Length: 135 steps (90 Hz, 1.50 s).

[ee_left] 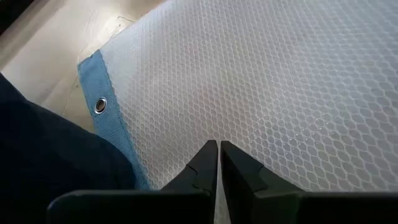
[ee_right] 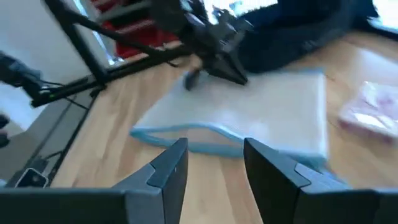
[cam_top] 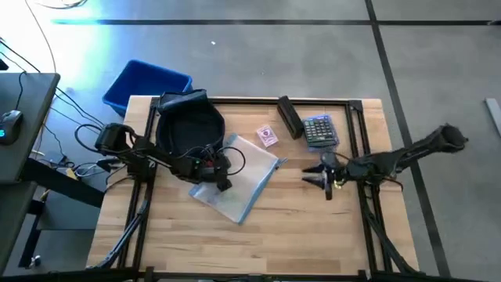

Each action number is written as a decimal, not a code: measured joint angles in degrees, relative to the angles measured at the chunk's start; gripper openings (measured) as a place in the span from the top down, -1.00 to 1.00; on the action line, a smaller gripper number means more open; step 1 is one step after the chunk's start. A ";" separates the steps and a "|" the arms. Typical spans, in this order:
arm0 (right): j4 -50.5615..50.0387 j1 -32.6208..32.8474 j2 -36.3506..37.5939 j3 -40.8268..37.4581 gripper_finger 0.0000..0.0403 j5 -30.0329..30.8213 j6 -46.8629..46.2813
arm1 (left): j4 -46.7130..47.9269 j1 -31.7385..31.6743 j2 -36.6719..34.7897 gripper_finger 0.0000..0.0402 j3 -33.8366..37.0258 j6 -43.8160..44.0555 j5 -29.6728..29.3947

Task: Unpack backpack
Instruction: Remove the green packed earphones from the white zip bag

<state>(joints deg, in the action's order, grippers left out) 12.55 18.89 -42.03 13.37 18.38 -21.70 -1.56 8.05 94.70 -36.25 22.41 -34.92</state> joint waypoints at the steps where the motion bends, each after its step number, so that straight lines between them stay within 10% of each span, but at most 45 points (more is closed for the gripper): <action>1: 1.29 0.36 -0.88 0.00 0.31 0.33 0.43 | 0.00 0.00 0.00 1.00 0.00 -0.01 0.00; 18: 15.09 3.76 -19.79 1.86 0.31 5.32 8.24 | -0.01 0.00 0.00 1.00 0.00 0.04 -0.04; 50: 5.05 1.81 -56.06 25.73 0.31 4.88 19.17 | 0.85 2.09 -0.29 1.00 -0.08 -1.38 -2.91; 93: -3.94 -4.25 -72.99 51.26 0.31 10.12 26.94 | 5.31 14.79 -3.67 1.00 -8.32 -11.95 -16.20; 135: -5.78 -3.71 -73.08 53.35 0.31 9.49 24.72 | -9.56 23.26 -1.45 0.95 -12.63 -18.59 12.18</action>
<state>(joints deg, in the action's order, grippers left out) 6.76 15.18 -115.12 66.71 27.88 3.03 -11.12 31.31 93.25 -48.88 3.83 -22.73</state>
